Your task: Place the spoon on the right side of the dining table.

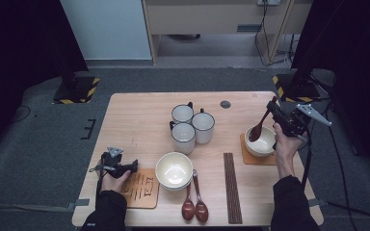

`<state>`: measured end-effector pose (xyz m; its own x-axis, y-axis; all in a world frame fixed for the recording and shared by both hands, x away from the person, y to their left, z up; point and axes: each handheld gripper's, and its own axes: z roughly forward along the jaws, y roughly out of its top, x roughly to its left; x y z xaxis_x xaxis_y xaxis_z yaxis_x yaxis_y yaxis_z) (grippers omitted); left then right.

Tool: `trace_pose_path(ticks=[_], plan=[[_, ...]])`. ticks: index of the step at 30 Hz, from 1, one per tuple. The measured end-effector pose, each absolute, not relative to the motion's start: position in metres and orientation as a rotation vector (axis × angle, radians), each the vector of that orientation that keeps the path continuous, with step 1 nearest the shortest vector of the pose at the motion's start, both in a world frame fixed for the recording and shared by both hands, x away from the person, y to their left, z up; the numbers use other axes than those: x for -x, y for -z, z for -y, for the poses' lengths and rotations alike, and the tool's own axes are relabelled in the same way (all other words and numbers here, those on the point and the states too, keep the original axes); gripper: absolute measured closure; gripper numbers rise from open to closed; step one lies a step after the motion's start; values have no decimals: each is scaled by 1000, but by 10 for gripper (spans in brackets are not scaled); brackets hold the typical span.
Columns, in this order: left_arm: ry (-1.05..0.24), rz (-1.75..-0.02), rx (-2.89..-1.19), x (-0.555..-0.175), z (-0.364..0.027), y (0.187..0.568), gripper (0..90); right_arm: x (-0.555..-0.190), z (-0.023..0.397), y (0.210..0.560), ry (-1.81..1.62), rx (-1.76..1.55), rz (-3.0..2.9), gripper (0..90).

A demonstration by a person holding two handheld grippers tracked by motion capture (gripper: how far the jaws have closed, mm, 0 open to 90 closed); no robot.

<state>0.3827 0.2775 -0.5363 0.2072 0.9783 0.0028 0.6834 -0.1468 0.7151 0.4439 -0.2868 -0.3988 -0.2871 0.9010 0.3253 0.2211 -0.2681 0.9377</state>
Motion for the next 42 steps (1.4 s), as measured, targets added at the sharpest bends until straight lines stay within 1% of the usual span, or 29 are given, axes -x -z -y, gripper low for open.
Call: trace_pose_path(ticks=[16, 42], plan=[[-651, -1539, -1902, -383, -278, 536, 75, -448, 290, 404, -1509, -1415, -1452, 845], [-651, -1539, -1902, -383, -277, 536, 75, -457, 276, 419, -1239, -1451, -1625, 838]])
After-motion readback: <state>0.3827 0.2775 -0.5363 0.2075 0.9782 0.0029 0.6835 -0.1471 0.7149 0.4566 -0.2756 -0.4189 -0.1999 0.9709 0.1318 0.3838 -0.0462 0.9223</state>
